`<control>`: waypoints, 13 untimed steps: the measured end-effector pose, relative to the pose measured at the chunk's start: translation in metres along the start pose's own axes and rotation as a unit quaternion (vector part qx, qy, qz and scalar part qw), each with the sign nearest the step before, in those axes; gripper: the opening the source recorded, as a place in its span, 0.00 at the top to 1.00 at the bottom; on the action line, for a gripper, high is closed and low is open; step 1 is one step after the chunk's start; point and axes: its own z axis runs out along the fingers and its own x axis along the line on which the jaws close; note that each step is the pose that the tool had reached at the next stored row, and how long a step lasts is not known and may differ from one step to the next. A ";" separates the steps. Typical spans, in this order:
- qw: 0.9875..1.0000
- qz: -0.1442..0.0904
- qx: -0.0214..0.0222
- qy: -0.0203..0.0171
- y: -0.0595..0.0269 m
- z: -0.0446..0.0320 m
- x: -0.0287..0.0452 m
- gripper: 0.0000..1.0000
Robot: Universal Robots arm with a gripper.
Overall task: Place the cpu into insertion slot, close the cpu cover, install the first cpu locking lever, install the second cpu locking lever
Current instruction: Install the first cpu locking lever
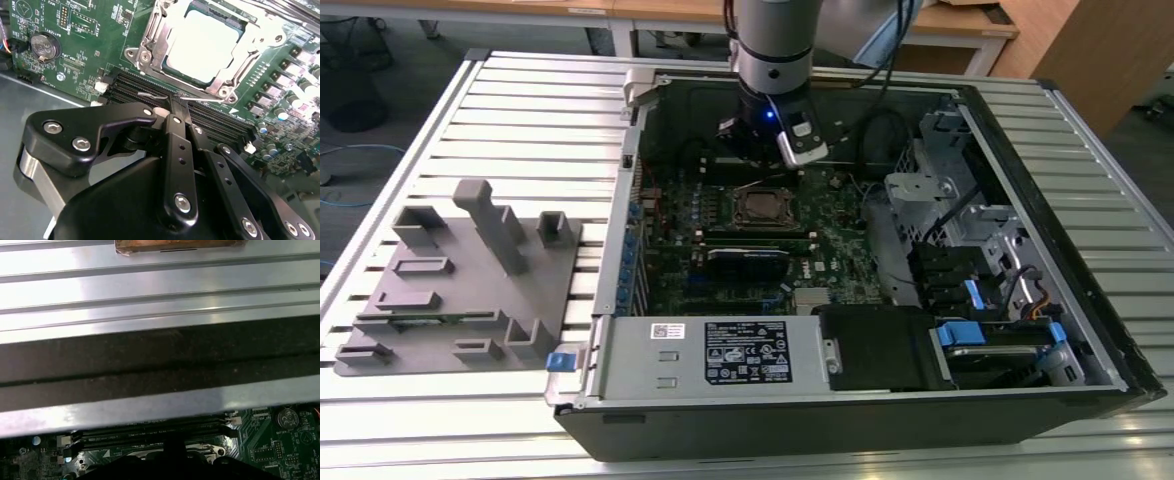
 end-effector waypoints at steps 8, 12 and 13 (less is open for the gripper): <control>1.000 0.014 0.001 -0.002 -0.0007 0.0044 -0.0029 0.90; 1.000 0.015 0.001 -0.003 -0.0007 0.0046 -0.0029 0.90; 1.000 0.015 0.001 -0.003 -0.0007 0.0047 -0.0029 0.90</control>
